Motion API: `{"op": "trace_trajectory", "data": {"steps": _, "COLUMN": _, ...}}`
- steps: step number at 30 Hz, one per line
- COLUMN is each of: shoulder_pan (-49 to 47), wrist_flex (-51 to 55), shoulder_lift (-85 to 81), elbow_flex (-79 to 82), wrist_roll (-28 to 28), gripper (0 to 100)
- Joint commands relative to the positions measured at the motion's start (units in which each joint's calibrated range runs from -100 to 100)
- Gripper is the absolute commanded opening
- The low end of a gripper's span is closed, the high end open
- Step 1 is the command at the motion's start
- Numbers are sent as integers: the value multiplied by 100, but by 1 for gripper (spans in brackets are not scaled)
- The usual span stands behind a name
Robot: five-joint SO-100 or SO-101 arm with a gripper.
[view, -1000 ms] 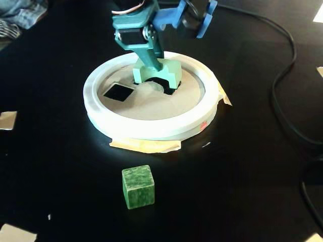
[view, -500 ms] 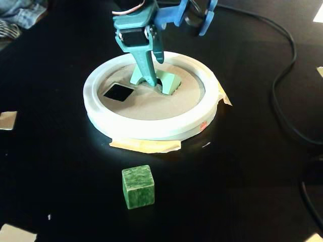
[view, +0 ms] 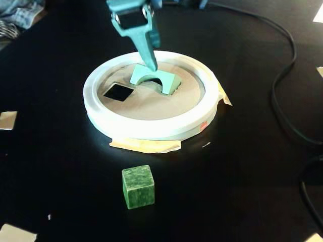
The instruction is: Pick up the U shape block and drop it in corresponding U shaped hole
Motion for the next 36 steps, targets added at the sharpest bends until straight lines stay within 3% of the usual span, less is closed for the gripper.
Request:
{"op": "trace_trajectory", "data": {"steps": 1, "shoulder_pan": -196, "wrist_flex": 24, "shoulder_lift": -571, "elbow_flex": -268, "wrist_roll": 137, "gripper": 57}}
{"op": "trace_trajectory", "data": {"steps": 6, "shoulder_pan": -96, "wrist_flex": 94, "shoulder_lift": -383, "elbow_flex": -159, "wrist_roll": 669, "gripper": 58}}
{"op": "trace_trajectory", "data": {"steps": 15, "shoulder_pan": 104, "wrist_flex": -6, "shoulder_lift": 611, "elbow_flex": -250, "wrist_roll": 718, "gripper": 58}}
{"op": "trace_trajectory", "data": {"steps": 36, "shoulder_pan": 428, "wrist_flex": -6, "shoulder_lift": 925, "elbow_flex": -259, "wrist_roll": 723, "gripper": 57}}
